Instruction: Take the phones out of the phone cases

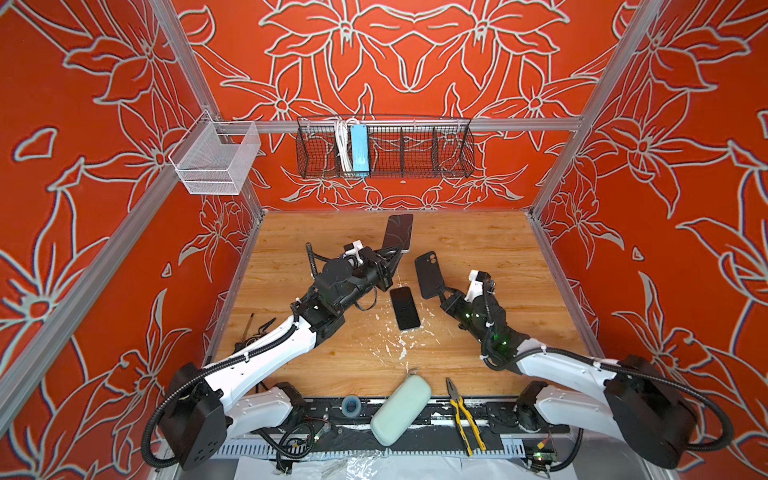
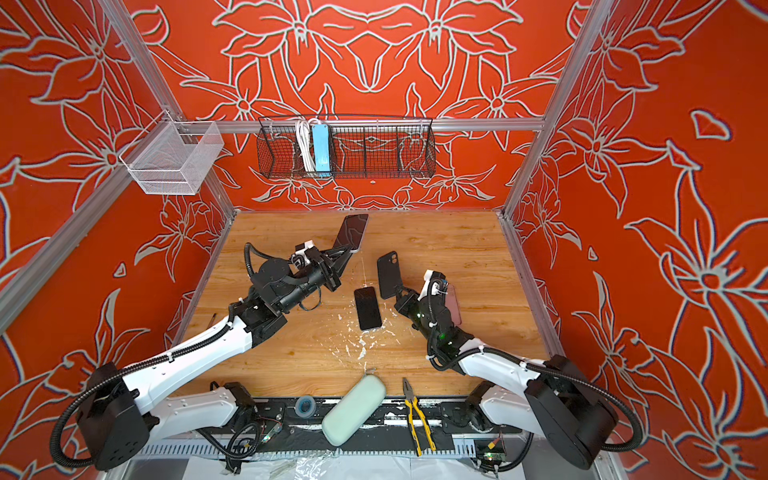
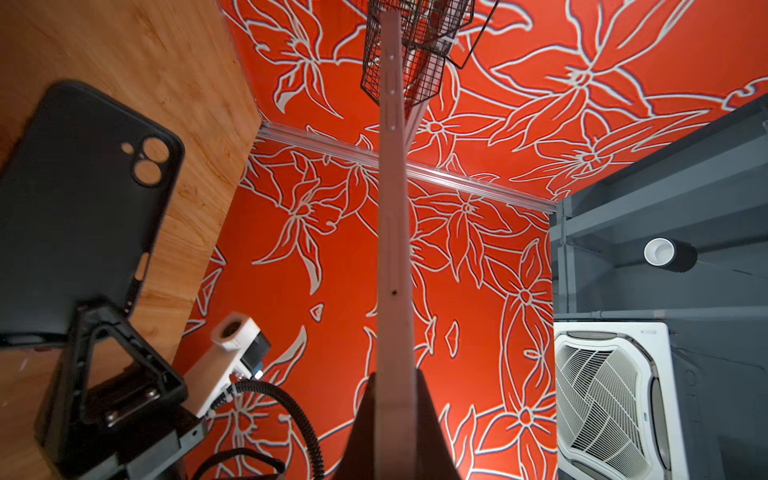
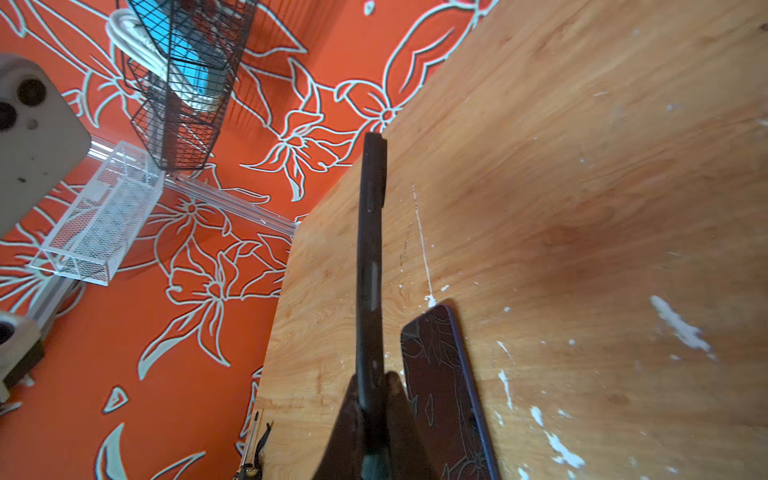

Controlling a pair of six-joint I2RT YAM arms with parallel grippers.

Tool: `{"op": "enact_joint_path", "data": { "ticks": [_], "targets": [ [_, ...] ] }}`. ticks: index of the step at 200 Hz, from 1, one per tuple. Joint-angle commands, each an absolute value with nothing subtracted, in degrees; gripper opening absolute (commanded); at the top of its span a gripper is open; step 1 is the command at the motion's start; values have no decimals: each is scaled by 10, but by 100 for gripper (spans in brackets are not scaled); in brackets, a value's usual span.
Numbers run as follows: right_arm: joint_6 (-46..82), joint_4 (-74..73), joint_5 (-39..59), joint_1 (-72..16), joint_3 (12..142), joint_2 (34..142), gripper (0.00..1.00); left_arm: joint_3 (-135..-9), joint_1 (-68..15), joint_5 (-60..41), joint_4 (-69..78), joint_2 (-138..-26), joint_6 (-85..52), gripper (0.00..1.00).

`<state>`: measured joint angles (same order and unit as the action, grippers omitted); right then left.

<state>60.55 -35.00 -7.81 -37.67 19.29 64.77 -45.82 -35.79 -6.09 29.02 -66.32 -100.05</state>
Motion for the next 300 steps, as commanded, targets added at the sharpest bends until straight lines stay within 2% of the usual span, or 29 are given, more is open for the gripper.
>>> {"op": "enact_joint_path", "data": {
  "ticks": [1, 56, 97, 125, 142, 159, 203, 300],
  "targets": [
    [622, -263, -92, -364, 164, 615, 0, -468, -338, -94, 353, -662, -967, 0],
    [618, -133, -110, -337, 126, 504, 1, -421, -288, -128, 370, -645, -932, 0],
    [619, -87, -97, -322, 119, 498, 8, -393, -256, -143, 357, -616, -910, 0],
    [620, -95, -71, -309, 126, 544, 15, -373, -238, -146, 350, -597, -901, 0],
    [626, -87, -71, -307, 136, 574, 28, -361, -229, -147, 347, -588, -899, 0],
    [634, -93, -79, -307, 137, 593, 35, -350, -225, -148, 346, -582, -900, 0],
    [613, -24, -114, -301, 161, 581, 48, -331, -217, -154, 342, -573, -897, 0],
    [479, 116, -161, -272, 279, 479, 57, -268, -210, -147, 275, -520, -773, 0]
  ]
}}
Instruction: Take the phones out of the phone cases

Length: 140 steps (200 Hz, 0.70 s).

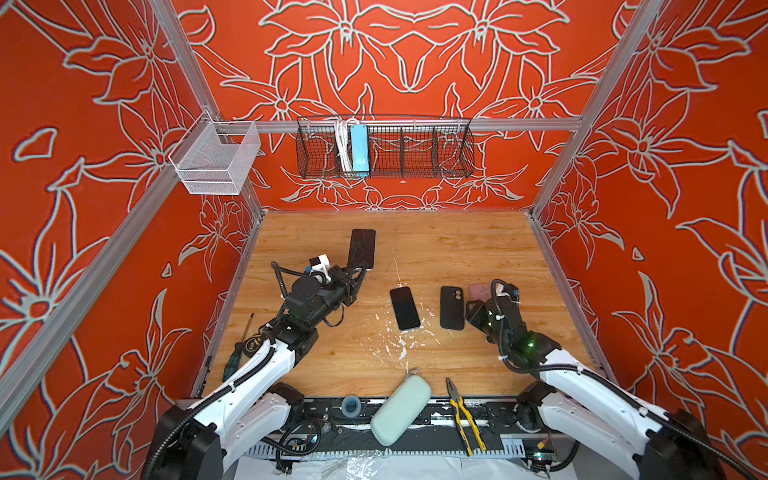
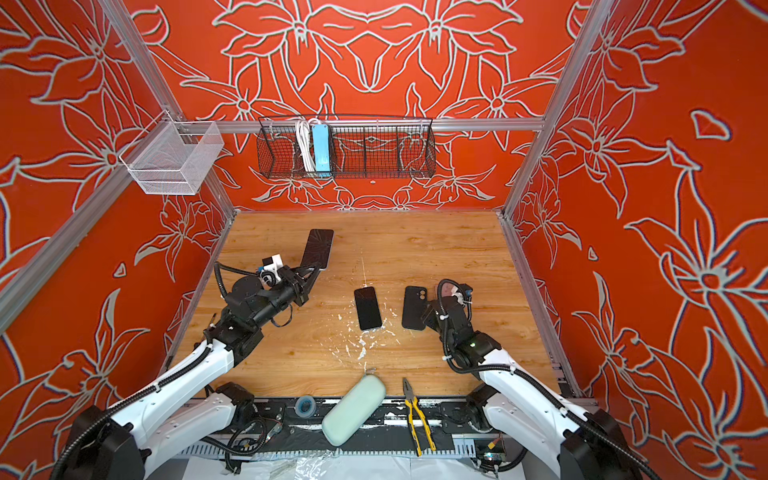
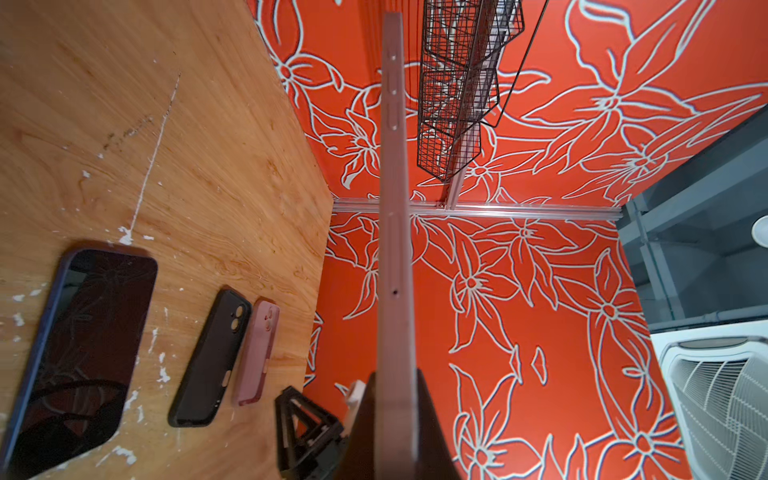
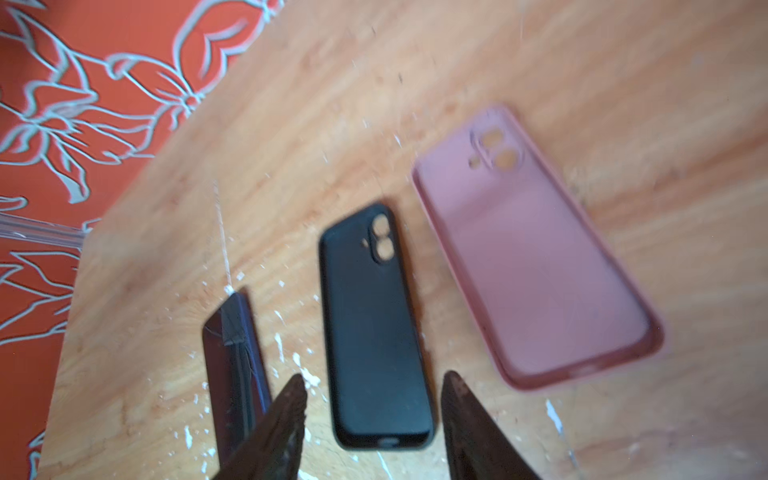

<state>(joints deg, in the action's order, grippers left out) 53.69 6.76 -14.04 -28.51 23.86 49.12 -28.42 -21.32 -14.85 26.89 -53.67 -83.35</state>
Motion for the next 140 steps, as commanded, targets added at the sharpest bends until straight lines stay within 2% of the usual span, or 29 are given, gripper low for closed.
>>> {"op": "enact_joint_path", "data": {
  "ticks": [1, 54, 76, 82, 85, 140],
  "targets": [
    [477, 116, -160, -271, 281, 478, 58, -267, -210, -147, 275, -520, -772, 0],
    [423, 121, -74, -221, 358, 513, 69, -182, -216, -112, 295, -483, -708, 0],
    [409, 115, -47, -214, 380, 535, 84, -146, -225, -97, 304, -477, -696, 0],
    [406, 112, -43, -212, 384, 541, 95, -134, -226, -97, 314, -479, -697, 0],
    [404, 110, -40, -213, 386, 542, 97, -129, -228, -97, 319, -481, -696, 0],
    [402, 75, -9, -209, 388, 568, 98, -85, -268, -56, 346, -514, -691, 0]
  ]
}}
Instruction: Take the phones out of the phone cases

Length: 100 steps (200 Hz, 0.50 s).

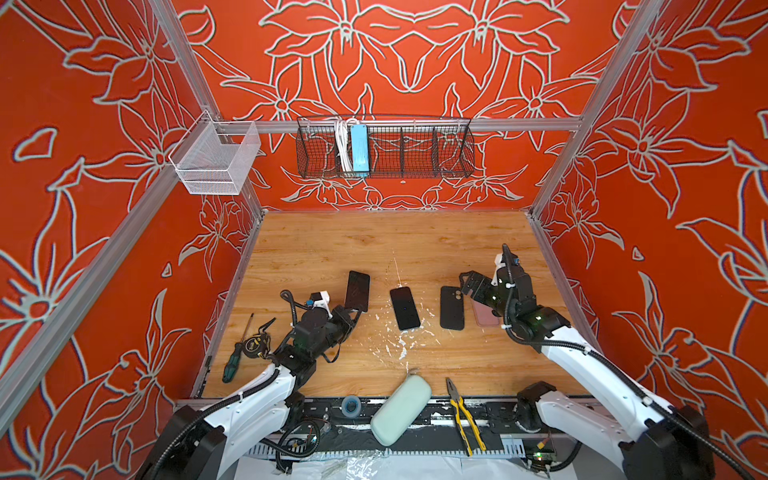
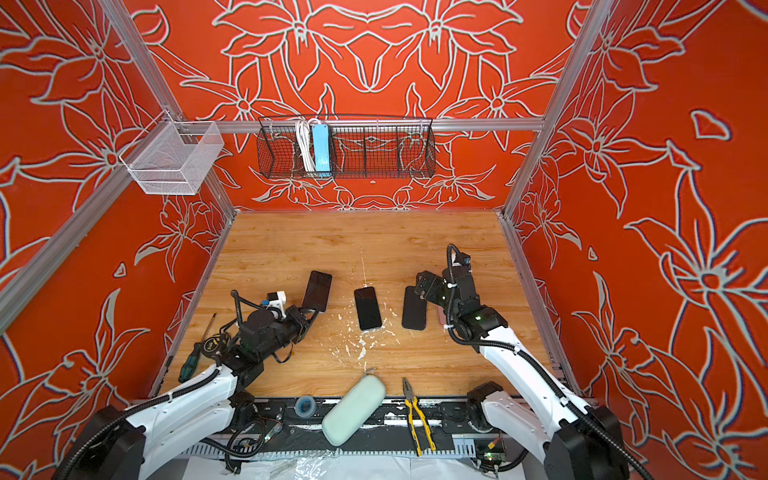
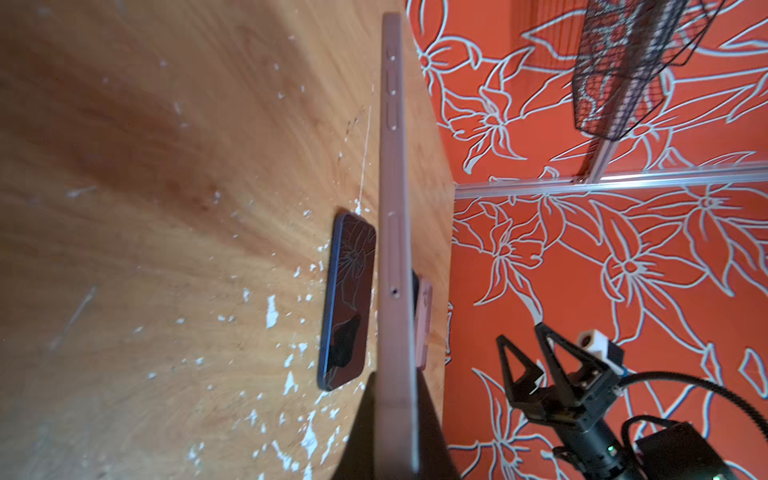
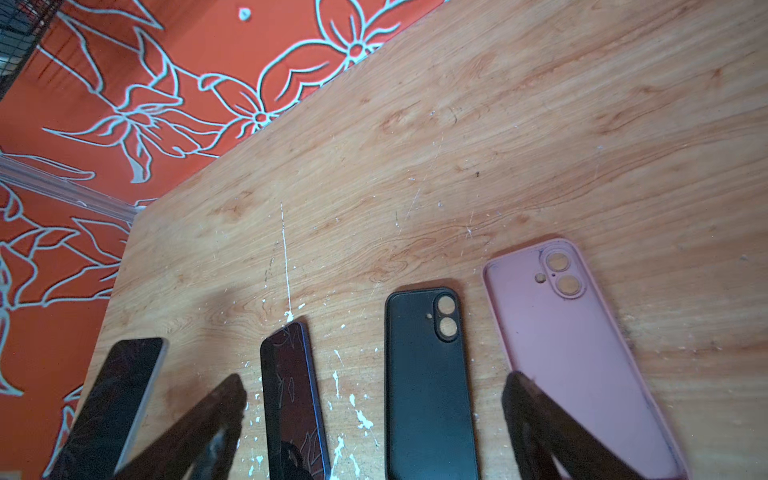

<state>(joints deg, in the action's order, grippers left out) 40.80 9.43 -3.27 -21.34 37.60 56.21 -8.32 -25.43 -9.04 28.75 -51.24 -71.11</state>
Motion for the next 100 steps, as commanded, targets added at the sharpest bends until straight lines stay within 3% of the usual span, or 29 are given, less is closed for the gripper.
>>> {"op": "enact_joint_path", "data": {
  "ticks": [1, 100],
  "targets": [
    [402, 74, -9, -209, 388, 569, 98, -85, -269, -55, 346, -515, -691, 0],
    [413, 54, 11, -200, 348, 556, 98, -97, -323, -28, 434, -657, -687, 0]
  ]
}}
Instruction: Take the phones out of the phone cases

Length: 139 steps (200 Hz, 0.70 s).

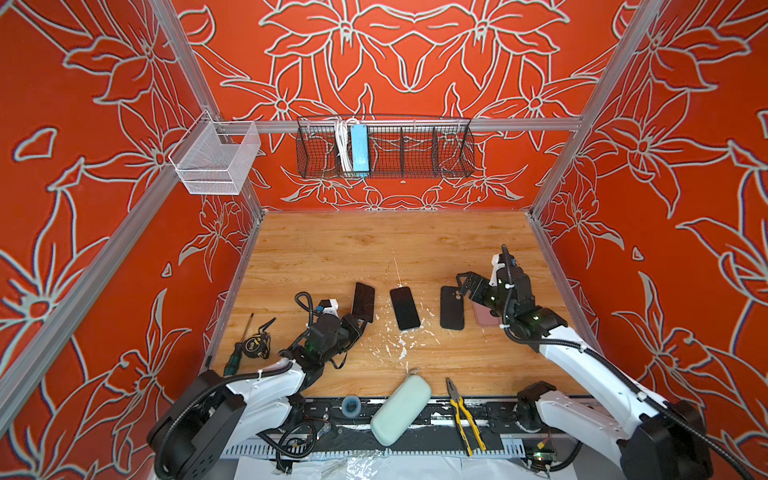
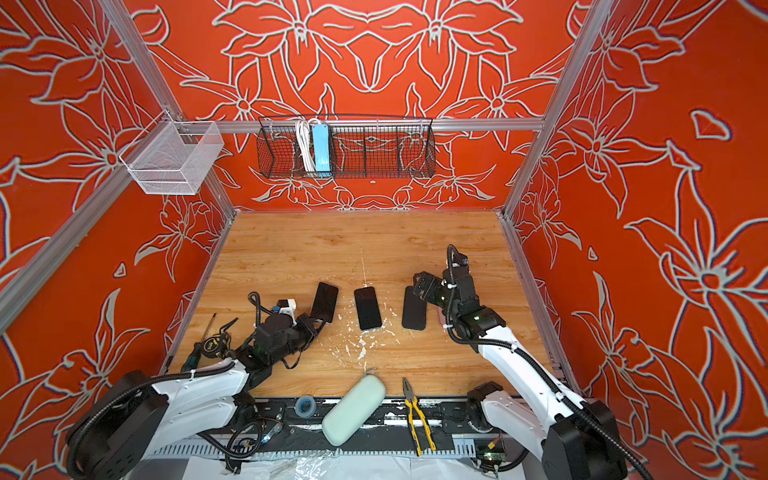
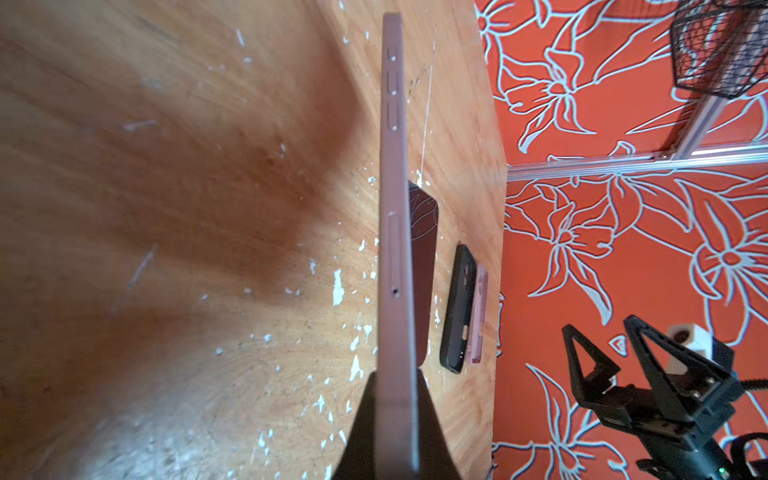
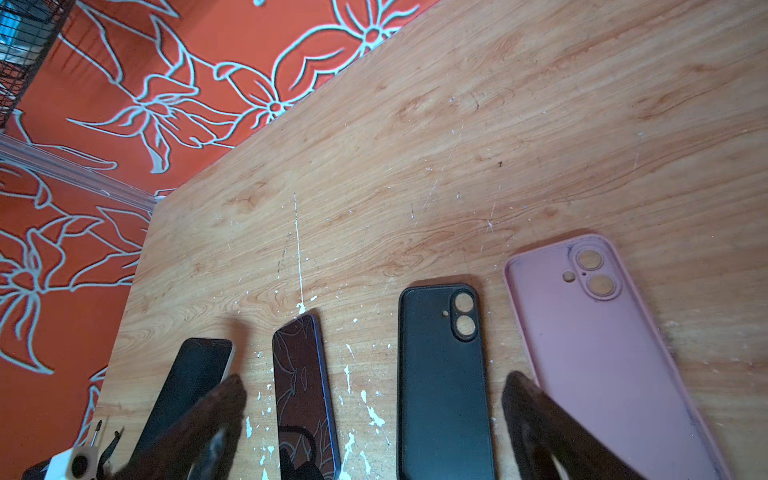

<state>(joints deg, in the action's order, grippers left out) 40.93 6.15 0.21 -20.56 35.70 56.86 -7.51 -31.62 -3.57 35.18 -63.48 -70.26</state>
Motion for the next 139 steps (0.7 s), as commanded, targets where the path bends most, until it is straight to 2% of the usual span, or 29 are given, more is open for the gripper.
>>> {"op": "enact_joint_path", "data": {
  "ticks": [1, 74, 114, 139],
  "targets": [
    [413, 54, 11, -200, 348, 556, 98, -98, -323, -28, 434, -659, -687, 0],
    [417, 54, 18, -188, 333, 543, 98, -91, -334, -32, 592, -809, -733, 0],
    [416, 62, 19, -184, 330, 533, 98, -103, -340, -33, 621, -857, -743, 0],
    [416, 63, 20, -181, 326, 528, 98, -102, -344, -28, 631, -873, -751, 12]
  ]
}}
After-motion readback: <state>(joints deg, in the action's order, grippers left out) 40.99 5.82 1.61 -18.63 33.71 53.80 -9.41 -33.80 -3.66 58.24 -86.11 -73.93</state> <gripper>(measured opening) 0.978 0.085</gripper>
